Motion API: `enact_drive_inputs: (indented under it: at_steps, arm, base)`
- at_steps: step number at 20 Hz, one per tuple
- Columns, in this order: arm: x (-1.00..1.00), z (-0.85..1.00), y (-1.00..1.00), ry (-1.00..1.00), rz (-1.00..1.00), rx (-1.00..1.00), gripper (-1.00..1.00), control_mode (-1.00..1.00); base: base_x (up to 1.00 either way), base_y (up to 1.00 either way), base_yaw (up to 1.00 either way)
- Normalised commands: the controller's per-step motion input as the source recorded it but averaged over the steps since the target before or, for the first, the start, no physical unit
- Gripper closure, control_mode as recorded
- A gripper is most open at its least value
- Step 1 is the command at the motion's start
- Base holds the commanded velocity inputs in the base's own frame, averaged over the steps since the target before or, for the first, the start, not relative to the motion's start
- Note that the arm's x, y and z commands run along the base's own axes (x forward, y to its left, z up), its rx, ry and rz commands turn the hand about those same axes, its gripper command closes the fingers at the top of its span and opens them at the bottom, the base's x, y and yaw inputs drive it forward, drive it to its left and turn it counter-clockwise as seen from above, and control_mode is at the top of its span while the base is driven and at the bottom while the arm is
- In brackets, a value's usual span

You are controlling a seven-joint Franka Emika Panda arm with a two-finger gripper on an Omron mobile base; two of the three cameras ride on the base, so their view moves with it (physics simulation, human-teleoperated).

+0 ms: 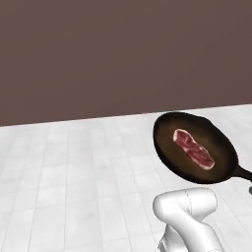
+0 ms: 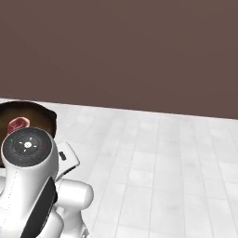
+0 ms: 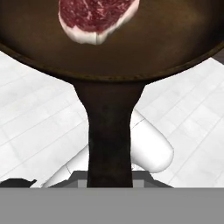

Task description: Pick up the pan with the steak in it and place it on the dining table. Then place the steak on the plate.

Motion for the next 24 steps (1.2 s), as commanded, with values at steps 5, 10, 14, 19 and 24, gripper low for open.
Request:
enact_drive_inputs:
  at_steps: [5,10,14,19,24]
  arm:
    - [0.0,0.0,0.0,0.0,0.0,0.0,1.0,1.0]
    - [0.0,0.0,0.0,0.0,0.0,0.0,1.0,1.0]
    - [0.0,0.0,0.0,0.0,0.0,0.0,1.0,1.0]
    - [0.0,0.0,0.0,0.0,0.0,0.0,1.0,1.0]
    - [0.0,0.0,0.0,0.0,0.0,0.0,1.0,1.0]
  base:
    - [1.0,0.32,-0.09]
    - [1.0,0.32,-0.09]
    - [1.0,0.31,-0.09]
    - [1.0,0.28,-0.08]
    - [1.0,0.28,-0.08]
